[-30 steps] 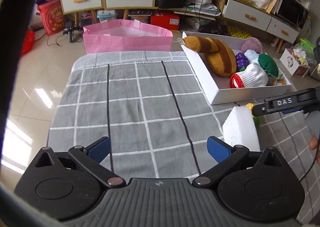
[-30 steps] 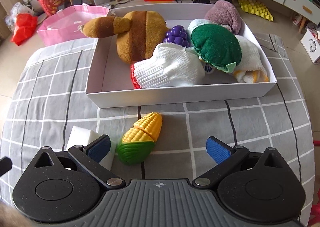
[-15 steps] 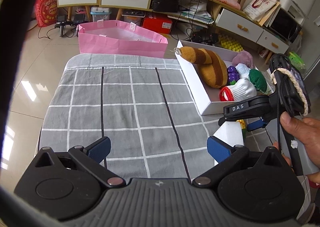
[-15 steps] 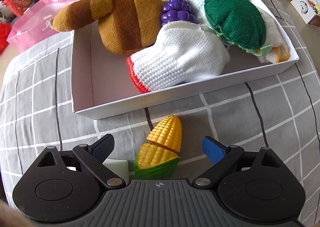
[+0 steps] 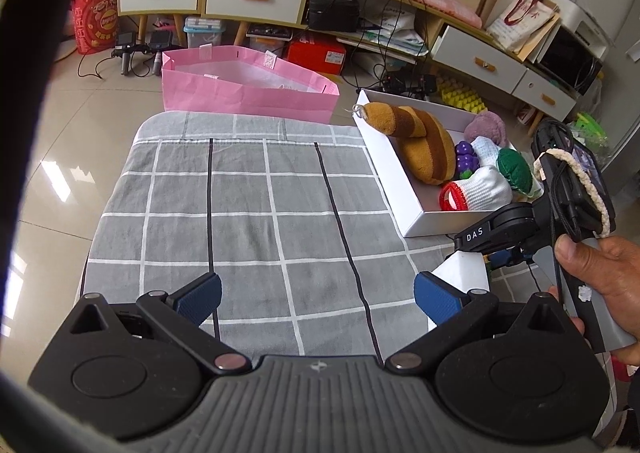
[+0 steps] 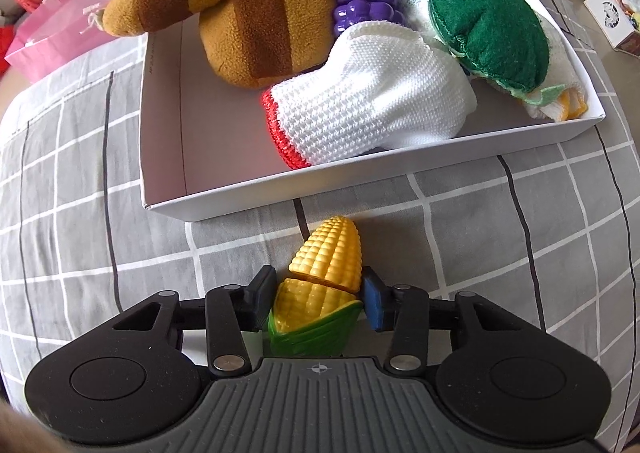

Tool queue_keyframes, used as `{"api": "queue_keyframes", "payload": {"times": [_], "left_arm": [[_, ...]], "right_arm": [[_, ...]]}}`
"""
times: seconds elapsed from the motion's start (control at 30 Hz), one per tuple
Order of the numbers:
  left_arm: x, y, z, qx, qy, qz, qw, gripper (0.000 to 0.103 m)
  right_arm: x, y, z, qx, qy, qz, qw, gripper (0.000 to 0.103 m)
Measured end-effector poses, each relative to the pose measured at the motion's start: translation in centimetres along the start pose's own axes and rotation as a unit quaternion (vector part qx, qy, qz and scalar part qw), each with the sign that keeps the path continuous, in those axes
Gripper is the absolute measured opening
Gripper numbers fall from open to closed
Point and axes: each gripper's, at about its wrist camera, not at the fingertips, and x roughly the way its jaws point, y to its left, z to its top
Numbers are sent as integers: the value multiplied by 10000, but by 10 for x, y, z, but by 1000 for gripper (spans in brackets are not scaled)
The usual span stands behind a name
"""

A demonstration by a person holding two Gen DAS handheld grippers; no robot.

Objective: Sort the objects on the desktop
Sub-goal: 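Close the right gripper on the yellow corn toy, then grasp the white foam block with the left gripper while the right gripper holds the corn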

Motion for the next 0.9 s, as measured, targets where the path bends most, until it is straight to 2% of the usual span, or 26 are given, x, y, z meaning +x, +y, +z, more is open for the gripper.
{"api": "queue_keyframes", "payload": {"times": [0.33,0.6,0.67,0.73,0.83,0.9], "left_arm": [[16,-6,-5,145,203,169,9995,102],[49,-68,-12,848,514,209,9949,102],[58,-82,-12,1056,573,336,9922,102],[71,-89,-11,1044,695,427,9912,103],[78,-87,-7,515,774,-123,9956,103],[75,-93,-9,672,772,-206,9945,103]], "right_arm": [[-29,-20,-13,148,-292,275,9991,51],[-54,-37,-16,80,-439,390,9982,51],[-55,-38,-7,53,-425,396,9983,51],[-52,-37,5,31,-404,385,9984,51],[-50,-38,5,14,-377,354,9987,51],[-50,-39,5,13,-364,372,9986,51]]}}
